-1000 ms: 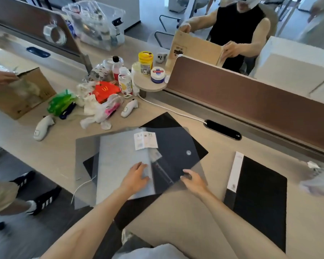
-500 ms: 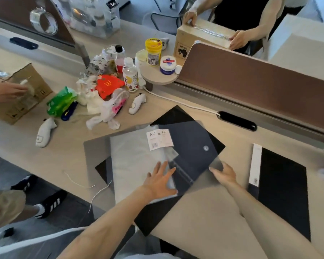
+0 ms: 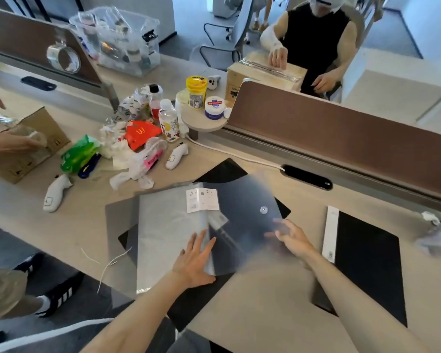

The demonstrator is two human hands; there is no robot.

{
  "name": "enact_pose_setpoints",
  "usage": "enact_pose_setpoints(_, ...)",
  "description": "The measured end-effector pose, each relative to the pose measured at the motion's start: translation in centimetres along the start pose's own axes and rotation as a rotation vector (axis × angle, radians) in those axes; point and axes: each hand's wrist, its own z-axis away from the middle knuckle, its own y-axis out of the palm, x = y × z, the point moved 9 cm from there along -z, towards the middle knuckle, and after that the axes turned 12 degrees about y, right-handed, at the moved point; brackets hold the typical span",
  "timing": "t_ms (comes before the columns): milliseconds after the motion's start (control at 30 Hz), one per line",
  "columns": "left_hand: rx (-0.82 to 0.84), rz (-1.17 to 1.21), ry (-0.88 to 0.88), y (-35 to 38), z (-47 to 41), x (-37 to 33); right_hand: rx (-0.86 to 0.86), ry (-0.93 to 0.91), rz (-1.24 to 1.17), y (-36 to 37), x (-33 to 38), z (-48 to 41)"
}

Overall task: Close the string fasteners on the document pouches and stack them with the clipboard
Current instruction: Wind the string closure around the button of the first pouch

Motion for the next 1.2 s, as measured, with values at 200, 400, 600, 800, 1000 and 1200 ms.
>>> enact_pose_setpoints(200,-0.327,0.150,0.135,-4.8,3.3,-3.0,0.100,-0.135,-0.108,-3.0,4.0,3.5)
enact_pose_setpoints(400,-0.715,0.517,0.191,-11.2,5.0,-7.6,0.158,-0.195,-0.169,-6.4,5.4,5.1)
enact_pose_setpoints(600,-0.865,1.105,-0.001,-13.5,3.7,-10.2,0.273,-0.274,-0.234,-8.4,6.6,7.3)
enact_pose_setpoints(800,-0.879,1.430,-0.087,-13.3,2.1,-12.1,0.095,-0.411,-0.042,-10.8,7.3,8.6)
enact_pose_setpoints(1000,-0.881,1.513,-0.038,-13.1,1.4,-13.2,-0.166,-0.457,0.350,-12.8,6.7,6.3)
enact_pose_setpoints(1200,-0.790,1.548,-0.010,-11.3,0.6,-11.2,0.072,-0.314,0.237,-11.1,5.1,7.0)
